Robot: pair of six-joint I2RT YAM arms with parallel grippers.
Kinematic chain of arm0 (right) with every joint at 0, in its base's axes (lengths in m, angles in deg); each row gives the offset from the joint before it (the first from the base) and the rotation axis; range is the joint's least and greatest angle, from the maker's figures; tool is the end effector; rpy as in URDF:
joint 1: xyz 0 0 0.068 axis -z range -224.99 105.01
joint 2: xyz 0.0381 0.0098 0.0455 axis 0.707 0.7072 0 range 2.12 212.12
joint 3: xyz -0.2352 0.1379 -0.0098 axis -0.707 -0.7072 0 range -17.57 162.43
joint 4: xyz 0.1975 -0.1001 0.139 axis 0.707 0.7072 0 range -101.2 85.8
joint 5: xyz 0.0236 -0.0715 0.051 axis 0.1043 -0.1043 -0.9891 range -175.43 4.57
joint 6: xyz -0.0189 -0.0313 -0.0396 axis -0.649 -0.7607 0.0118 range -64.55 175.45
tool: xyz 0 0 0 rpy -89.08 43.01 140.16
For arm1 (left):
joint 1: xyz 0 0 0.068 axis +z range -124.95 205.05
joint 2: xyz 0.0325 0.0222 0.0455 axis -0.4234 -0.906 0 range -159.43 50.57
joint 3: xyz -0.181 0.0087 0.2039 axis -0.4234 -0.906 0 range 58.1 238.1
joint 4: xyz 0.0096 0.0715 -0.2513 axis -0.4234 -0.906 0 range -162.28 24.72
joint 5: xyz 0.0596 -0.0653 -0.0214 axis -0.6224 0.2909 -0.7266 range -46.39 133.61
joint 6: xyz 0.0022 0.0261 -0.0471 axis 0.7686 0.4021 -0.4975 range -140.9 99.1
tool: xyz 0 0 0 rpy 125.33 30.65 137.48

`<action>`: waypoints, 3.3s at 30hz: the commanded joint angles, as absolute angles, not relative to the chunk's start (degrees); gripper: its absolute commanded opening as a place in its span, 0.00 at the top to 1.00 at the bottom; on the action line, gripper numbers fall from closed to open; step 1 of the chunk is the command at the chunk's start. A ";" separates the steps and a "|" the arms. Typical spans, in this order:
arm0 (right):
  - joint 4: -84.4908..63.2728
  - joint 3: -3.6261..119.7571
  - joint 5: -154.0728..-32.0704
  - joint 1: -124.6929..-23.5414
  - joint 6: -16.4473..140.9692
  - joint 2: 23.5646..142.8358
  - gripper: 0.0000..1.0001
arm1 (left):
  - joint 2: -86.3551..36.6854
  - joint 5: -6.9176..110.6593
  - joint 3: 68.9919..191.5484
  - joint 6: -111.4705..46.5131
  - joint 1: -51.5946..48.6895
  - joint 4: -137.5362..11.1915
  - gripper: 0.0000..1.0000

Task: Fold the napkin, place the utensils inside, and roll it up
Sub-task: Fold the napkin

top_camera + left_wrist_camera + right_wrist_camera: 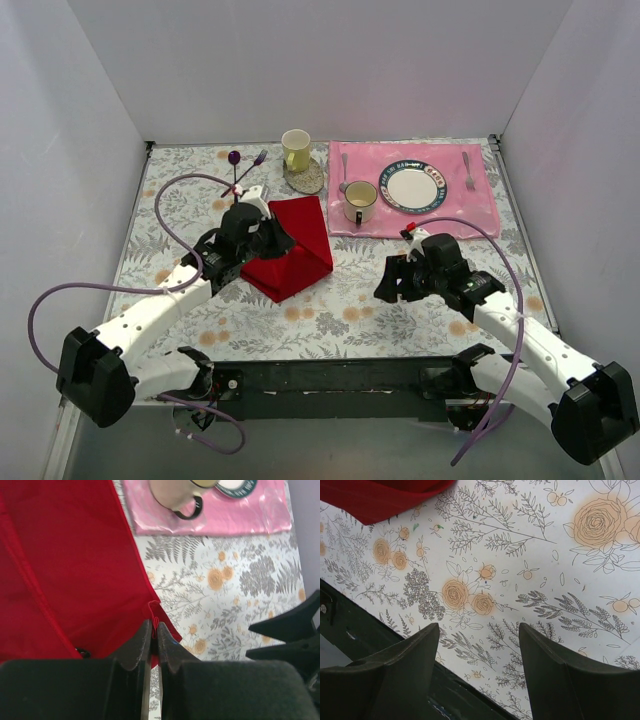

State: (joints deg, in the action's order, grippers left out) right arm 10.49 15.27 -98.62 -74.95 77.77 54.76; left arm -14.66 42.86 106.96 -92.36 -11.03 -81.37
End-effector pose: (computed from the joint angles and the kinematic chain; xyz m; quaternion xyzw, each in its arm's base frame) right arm 0.1623 0.1030 0.2248 -0.1074 0.9006 0.2738 0.3201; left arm 0.2056 -0.1491 0.2829 -0.2694 0.8342 -0.3848 0.2890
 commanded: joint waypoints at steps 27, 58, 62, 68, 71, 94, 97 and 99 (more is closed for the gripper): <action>4.18 14.34 -102.83 -74.78 79.00 57.49 0.26 | -8.76 40.98 94.75 -112.30 16.60 -85.84 1.00; -5.14 49.74 -106.27 -84.28 69.34 102.48 0.28 | -18.51 38.95 96.07 -112.57 23.29 -82.94 1.00; -0.24 57.48 -103.37 -84.63 63.03 108.46 0.22 | -19.04 39.21 96.42 -112.22 23.73 -82.94 1.00; 6.00 66.61 -97.04 -85.42 55.63 115.31 0.20 | -20.18 39.48 96.86 -112.04 24.17 -83.29 1.00; 6.99 68.82 -94.84 -86.03 49.48 117.78 0.20 | -20.71 39.83 96.86 -111.78 24.34 -83.21 1.00; 10.42 75.95 -98.18 -87.62 44.19 124.11 0.67 | -21.77 38.60 99.15 -108.00 24.70 -84.44 0.48; 10.77 76.03 -98.26 -87.53 45.07 123.59 0.69 | -19.92 38.95 98.97 -107.12 24.70 -84.61 0.43; 10.85 76.21 -98.26 -87.62 45.86 123.15 0.70 | -18.87 39.56 98.97 -106.33 24.61 -84.79 0.39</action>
State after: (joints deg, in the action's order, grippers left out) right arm 10.27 73.56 -97.99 -87.49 44.38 124.31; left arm -22.59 39.60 97.41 -108.51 24.25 -84.17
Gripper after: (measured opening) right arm 0.311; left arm 0.583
